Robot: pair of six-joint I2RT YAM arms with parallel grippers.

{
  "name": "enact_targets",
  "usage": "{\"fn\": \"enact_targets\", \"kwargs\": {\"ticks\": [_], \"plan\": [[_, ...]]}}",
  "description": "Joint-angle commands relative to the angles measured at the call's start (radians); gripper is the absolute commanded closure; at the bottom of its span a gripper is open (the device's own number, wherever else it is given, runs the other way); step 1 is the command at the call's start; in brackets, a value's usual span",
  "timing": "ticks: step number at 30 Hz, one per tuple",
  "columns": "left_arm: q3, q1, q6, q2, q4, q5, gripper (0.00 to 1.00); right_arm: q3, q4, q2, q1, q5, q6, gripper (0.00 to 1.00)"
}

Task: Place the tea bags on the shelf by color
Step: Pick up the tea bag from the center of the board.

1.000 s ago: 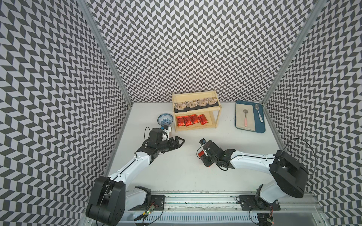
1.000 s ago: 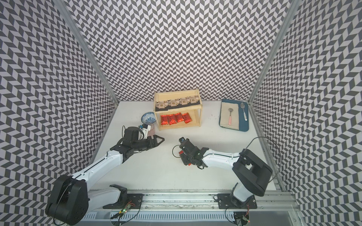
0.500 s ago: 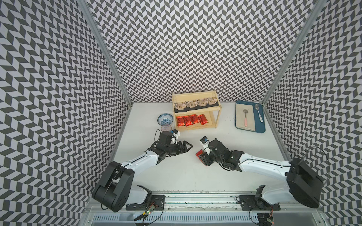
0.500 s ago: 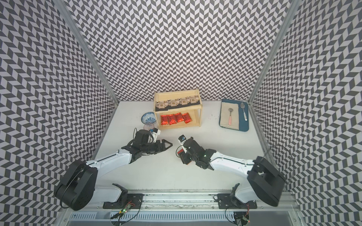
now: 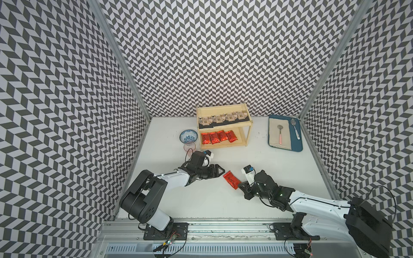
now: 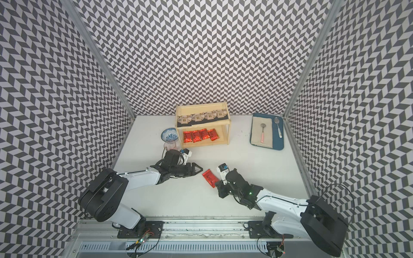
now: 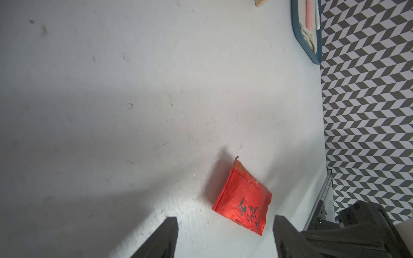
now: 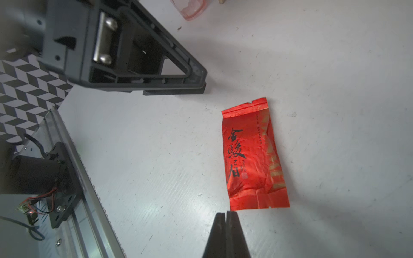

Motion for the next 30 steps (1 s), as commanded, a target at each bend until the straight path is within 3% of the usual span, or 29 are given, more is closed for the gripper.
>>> {"fn": "enact_targets", "kwargs": {"ticks": [1, 11, 18, 30], "plan": [[0.031, -0.027, 0.016, 0.040, 0.044, -0.004, 0.28, -0.006, 0.123, 0.017, -0.028, -0.055, -0.006, 1.00], [0.063, -0.030, 0.031, 0.088, 0.011, -0.028, 0.31, -0.033, 0.215, 0.095, -0.060, -0.107, -0.009, 1.00], [0.061, -0.029, 0.034, 0.107, 0.020, -0.019, 0.41, -0.056, 0.266, 0.163, -0.072, -0.116, -0.006, 1.00], [0.054, -0.038, 0.035, 0.122, 0.053, 0.017, 0.48, -0.064, 0.287, 0.200, -0.101, -0.128, -0.012, 1.00]]}}
